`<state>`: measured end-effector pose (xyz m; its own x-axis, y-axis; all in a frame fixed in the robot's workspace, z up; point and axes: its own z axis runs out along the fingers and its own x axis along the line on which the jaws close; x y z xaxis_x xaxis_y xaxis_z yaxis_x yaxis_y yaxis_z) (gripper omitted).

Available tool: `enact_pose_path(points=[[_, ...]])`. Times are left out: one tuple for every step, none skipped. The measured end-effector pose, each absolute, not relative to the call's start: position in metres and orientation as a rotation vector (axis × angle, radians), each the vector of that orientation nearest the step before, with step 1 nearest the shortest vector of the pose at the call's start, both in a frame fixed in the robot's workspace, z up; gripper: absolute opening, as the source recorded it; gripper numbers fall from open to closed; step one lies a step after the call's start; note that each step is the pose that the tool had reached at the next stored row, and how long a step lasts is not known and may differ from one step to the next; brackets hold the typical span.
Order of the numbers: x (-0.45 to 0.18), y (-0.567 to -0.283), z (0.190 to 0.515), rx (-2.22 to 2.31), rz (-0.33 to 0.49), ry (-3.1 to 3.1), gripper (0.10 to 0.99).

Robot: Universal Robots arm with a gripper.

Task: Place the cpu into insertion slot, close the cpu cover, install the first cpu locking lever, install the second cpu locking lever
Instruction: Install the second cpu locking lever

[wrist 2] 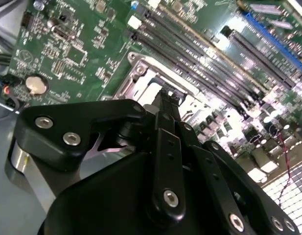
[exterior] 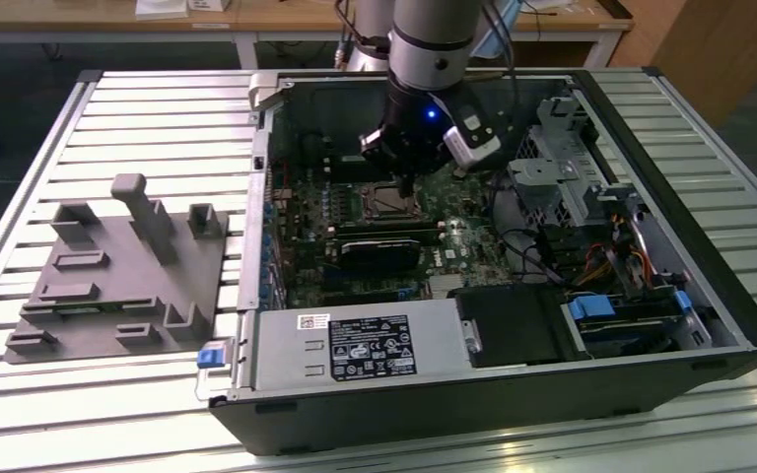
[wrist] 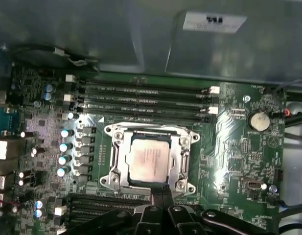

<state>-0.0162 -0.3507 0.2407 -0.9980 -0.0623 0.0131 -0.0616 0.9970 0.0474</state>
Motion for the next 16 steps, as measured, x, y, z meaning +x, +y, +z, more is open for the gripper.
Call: enact_pose_path(points=[[-0.016,-0.351,0.240,0.097,-0.074,-3.124,0.106],[-0.016,-0.352,0.240,0.097,-0.074,-3.123,0.106],[-0.016,-0.352,0.239,0.097,-0.073,-3.123,0.106],[-0.016,-0.354,0.238,0.097,-0.073,-3.122,0.106],[-0.016,-0.356,0.238,0.097,-0.073,-3.122,0.106],[-0.016,-0.358,0.237,0.097,-0.073,-3.122,0.106],[-0.016,-0.360,0.236,0.097,-0.073,-3.122,0.106],[-0.016,-0.361,0.236,0.097,-0.074,-3.122,0.106],[-0.016,-0.362,0.235,0.097,-0.074,-3.122,0.106],[-0.018,-0.363,0.234,0.096,-0.073,-3.122,0.106],[-0.020,-0.364,0.234,0.097,-0.073,-3.121,0.106],[-0.024,-0.364,0.234,0.097,-0.073,-3.121,0.106],[-0.027,-0.364,0.233,0.097,-0.074,-3.122,0.106],[-0.031,-0.365,0.233,0.097,-0.073,-3.121,0.106],[-0.035,-0.365,0.233,0.097,-0.074,-3.122,0.106],[-0.038,-0.366,0.233,0.097,-0.073,-3.121,0.106]])
